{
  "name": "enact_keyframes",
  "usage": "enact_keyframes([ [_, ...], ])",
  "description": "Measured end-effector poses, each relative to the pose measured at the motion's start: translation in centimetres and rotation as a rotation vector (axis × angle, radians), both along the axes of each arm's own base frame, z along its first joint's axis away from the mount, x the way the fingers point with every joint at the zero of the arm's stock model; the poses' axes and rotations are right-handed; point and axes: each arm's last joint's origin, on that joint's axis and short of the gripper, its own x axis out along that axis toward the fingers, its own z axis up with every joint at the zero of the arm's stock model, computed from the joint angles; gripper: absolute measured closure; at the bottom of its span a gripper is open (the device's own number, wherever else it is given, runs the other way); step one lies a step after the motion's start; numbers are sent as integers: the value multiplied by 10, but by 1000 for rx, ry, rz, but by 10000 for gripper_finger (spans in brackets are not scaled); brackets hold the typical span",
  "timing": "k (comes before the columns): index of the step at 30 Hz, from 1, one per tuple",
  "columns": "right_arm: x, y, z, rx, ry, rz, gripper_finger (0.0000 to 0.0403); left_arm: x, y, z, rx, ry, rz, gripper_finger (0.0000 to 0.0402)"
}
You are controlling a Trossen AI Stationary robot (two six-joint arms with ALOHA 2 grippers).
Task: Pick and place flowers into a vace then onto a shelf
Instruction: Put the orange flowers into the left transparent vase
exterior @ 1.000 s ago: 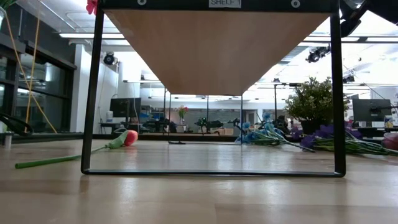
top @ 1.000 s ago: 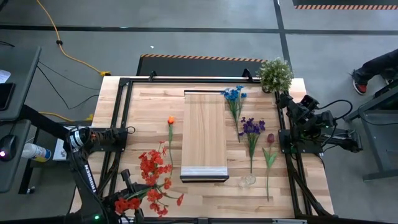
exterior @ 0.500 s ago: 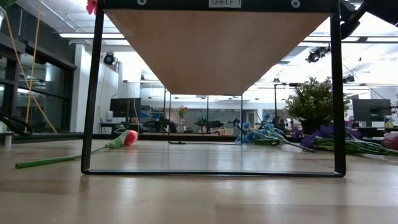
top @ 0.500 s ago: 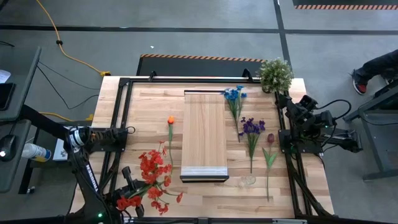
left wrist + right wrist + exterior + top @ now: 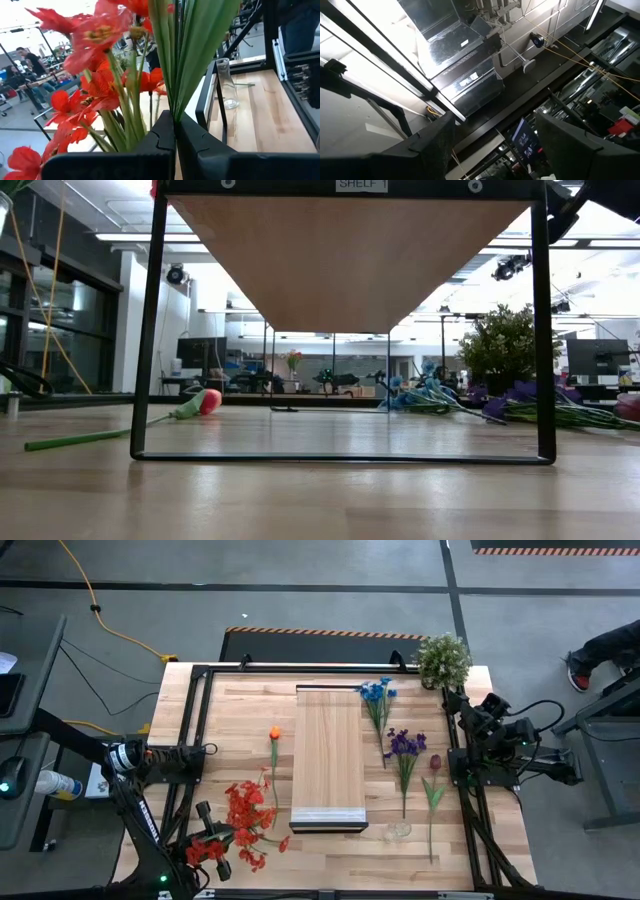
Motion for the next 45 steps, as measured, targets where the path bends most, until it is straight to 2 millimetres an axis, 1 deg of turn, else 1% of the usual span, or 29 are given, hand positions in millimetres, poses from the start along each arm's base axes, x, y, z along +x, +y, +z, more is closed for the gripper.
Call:
enact_keyframes([
  [8,0,0,0,0,1,0,136,-1,3,-5,-74,-27,6,367],
  [15,0,0,0,1,2,0,136,-2,3,-7,-139,5,42,367],
  [36,0,0,0,6,3,6,136,-1,-1,-12,-250,56,92,367],
  [38,1,0,-1,6,6,6,135,-1,-1,-12,-252,56,92,360],
  [42,1,0,-1,6,8,6,136,-1,-1,-12,-257,54,94,325],
  [45,1,0,-1,6,7,6,136,-1,-1,-12,-263,52,95,315],
])
